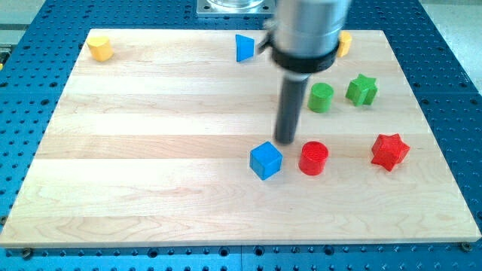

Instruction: Place cube at the left center of the board

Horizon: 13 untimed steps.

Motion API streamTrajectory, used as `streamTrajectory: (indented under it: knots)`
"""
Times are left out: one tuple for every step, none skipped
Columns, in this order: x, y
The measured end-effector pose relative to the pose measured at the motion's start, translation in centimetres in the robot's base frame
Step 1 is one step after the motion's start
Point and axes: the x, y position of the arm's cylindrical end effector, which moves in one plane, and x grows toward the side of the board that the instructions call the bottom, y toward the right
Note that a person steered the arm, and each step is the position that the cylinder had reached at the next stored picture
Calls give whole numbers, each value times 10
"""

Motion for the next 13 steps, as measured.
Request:
streamTrajectory:
  knots:
    - [29, 2]
    - [75, -12]
    - [81, -74]
    - [58, -161]
    - [2, -217]
    - [-11, -198]
    - [-40, -177]
    - [-48, -193]
    - [-78, -157]
    - [-70, -238]
    - [-41, -240]
    - [3, -249]
    - [-15, -289]
